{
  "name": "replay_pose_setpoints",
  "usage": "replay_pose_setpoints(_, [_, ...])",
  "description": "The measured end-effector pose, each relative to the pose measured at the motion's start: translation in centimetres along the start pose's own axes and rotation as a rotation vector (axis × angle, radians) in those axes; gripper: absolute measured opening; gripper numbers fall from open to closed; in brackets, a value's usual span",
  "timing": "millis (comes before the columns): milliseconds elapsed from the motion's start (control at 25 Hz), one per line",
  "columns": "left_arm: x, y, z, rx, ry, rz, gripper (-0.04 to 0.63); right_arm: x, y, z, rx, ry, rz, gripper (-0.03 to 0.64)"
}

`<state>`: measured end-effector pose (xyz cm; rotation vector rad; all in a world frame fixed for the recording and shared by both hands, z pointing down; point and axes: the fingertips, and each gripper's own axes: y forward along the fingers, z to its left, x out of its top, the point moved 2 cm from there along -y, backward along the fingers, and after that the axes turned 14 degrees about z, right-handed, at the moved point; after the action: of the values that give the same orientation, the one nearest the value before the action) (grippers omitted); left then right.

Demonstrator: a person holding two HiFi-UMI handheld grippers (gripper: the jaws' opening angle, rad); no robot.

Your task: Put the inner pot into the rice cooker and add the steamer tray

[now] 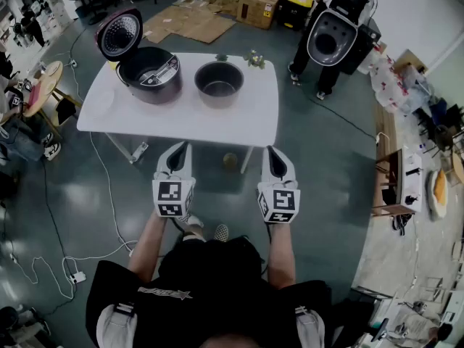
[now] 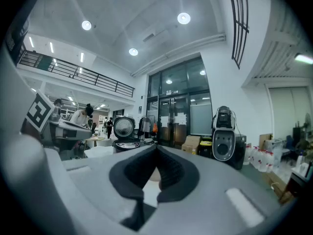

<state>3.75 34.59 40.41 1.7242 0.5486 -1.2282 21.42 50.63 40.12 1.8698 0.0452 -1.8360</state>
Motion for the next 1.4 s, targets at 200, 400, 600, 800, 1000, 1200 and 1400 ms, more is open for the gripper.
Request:
replay_pose_setpoints(200, [0.7,0.3,-1.2,0.005,0.002,0.000,0.011,0.0,-0.2,-1.2,0.006,0.016,-0.009,0.005])
replay_pose_setpoints(400, [1.0,1.1,-1.0,0.016,0.009,0.007,0.011,0.2,0.9,-1.6,0.016,0.013,0.007,0.005])
replay_pose_setpoints(600, [1.6,3.4,0.5,0.016,0.004,0.009,0.011,0.5,3.9,-1.8,0.030,0.020,0.018,0.005])
replay_pose_setpoints(800, [2.1,7.4,2.5,0.008,-0.007,0.025,0.011,1.0,8.5,-2.1,0.043,0.030,0.044,0.005])
replay_pose_setpoints(1000, [2.6,12.4,5.1,0.005,-0.015,0.060,0.011,1.7,14.0,-3.0,0.045,0.042,0.079,0.005])
replay_pose_setpoints(1200, [3.2,16.8,8.4,0.005,-0.041,0.099,0.011,2.6,19.2,-3.4,0.042,0.053,0.115,0.005])
replay_pose_setpoints(1400, [3.7,20.3,10.9,-0.016,-0.049,0.109,0.011,2.8,23.8,-3.3,0.036,0.065,0.146,0.005])
